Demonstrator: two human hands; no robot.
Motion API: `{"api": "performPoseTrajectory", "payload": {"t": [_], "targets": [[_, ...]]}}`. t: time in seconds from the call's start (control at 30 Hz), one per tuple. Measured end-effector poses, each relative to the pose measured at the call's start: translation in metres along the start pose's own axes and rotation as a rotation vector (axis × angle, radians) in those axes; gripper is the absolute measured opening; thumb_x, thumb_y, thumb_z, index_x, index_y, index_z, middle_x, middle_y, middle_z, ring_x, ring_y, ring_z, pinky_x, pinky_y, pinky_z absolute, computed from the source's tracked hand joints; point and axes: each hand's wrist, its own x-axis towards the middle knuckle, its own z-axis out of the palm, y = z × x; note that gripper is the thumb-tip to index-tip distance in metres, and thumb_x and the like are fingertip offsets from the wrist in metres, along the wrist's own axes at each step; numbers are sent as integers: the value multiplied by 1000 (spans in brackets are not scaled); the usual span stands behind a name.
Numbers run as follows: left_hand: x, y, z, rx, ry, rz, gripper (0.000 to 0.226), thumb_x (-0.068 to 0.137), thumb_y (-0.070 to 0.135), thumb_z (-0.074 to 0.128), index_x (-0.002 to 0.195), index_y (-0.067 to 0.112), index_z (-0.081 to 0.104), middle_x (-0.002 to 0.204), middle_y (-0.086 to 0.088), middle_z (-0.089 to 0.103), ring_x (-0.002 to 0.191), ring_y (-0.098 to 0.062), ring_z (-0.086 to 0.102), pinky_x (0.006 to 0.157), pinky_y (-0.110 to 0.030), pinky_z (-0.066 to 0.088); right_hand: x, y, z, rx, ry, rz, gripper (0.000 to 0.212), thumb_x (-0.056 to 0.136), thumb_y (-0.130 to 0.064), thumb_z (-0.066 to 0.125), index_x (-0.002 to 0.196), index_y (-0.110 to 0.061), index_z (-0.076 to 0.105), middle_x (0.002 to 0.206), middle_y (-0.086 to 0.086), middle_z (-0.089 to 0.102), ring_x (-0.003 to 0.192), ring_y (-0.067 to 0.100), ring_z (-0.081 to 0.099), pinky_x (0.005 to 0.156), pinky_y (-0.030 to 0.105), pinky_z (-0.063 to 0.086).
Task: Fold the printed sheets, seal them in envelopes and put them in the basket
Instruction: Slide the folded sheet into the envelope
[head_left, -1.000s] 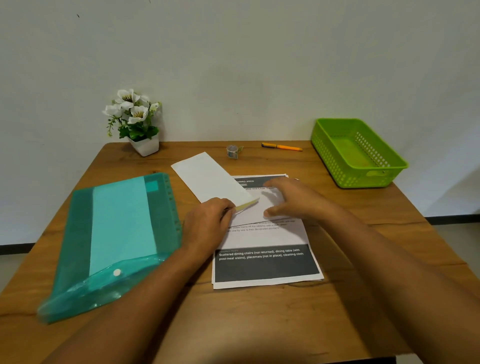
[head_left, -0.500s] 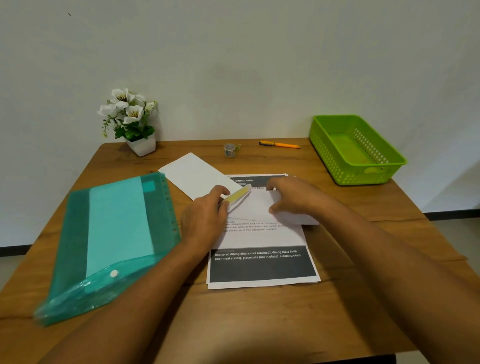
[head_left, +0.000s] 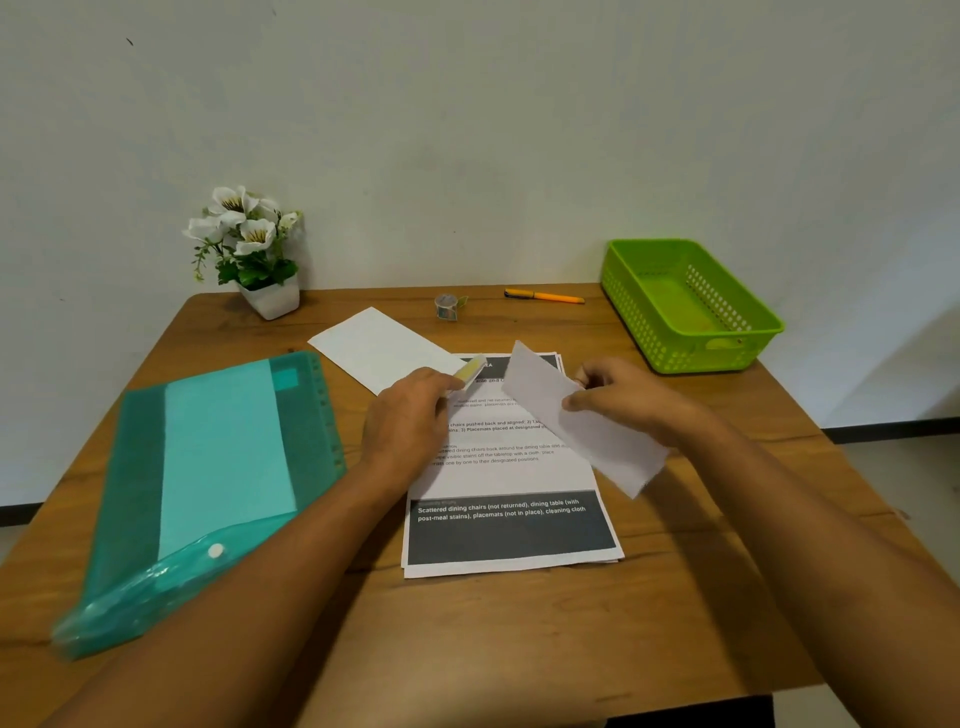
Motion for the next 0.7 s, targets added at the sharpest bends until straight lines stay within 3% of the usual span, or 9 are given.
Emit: {"api": "performPoseTrajectory", "payload": {"t": [0.13,0.33,0.43,0.57,0.7], "targets": [[2,1,2,-13,-20,-16,37,98,23,64,134,29,65,137,4,63,117,-17,61,81,-32,55,-6,-2,6,70,41,-2,14,95,-21,71,91,-16,59,98,7,68,80,21,62,62,28,43],[2,2,4,-31,-28,26,27,98,22,65,124,28,70,128,4,65,110,-17,62,80,-32,55,-5,-2,11,273,111,-27,9,97,-19,69,96,-14,62,94,7,68,75,18,63,62,30,44],[4,3,8,-28,-62,36,28,99,21,63,125,27,72,118,3,63,103,-19,60,71,-35,52,-5,-7,17,377,117,-16,9,97,-17,69,103,-13,63,97,4,72,75,17,67,61,29,46],[4,4,14,-29,-62,52,34,101,25,61,134,25,66,111,5,55,93,-11,49,62,-25,39,-1,-12,23,474,100,17,13,97,-16,69,109,-10,66,104,11,77,82,24,72,67,31,53],[4,7,16,-42,-21,10,38,97,40,66,132,25,68,109,8,55,94,-11,53,68,-29,47,0,-12,35,578,36,94,18,97,-20,70,110,-7,68,99,9,79,89,27,75,73,36,57]]}}
